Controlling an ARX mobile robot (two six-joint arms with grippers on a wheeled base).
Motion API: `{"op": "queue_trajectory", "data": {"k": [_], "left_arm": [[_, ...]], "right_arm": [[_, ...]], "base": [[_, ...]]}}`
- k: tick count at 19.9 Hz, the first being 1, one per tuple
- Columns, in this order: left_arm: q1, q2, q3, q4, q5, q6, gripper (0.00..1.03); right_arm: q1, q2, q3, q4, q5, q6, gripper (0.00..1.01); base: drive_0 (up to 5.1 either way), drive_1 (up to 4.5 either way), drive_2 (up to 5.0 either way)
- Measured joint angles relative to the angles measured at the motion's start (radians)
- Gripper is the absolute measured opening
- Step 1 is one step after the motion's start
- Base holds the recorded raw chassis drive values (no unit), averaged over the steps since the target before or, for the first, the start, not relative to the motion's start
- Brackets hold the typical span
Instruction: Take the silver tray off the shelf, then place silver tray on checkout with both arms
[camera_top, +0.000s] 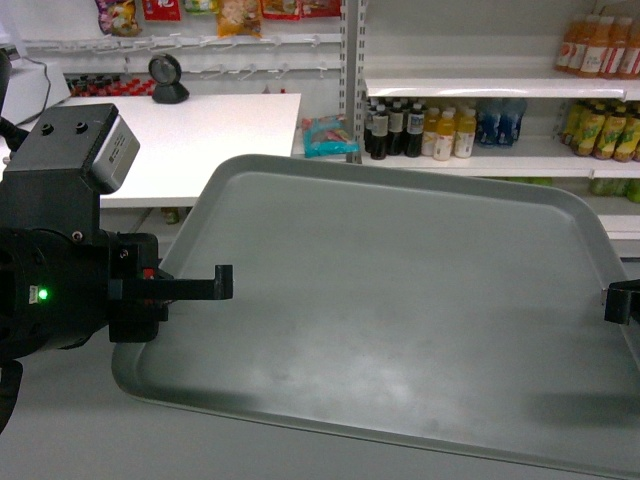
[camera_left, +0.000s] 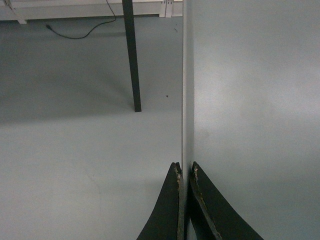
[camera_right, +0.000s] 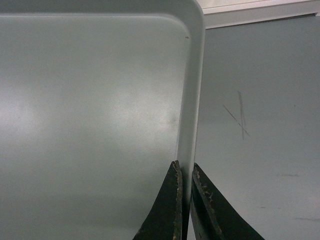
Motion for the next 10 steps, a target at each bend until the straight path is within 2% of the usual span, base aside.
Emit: {"op": "queue_trajectory", "data": {"k": [10], "left_arm": [[0.0, 0.0, 0.0, 0.0, 0.0, 0.0, 0.02]], "right_arm": [[0.0, 0.0, 0.0, 0.0, 0.0, 0.0, 0.03]], "base": [[-5.0, 2.42, 2.4]]}}
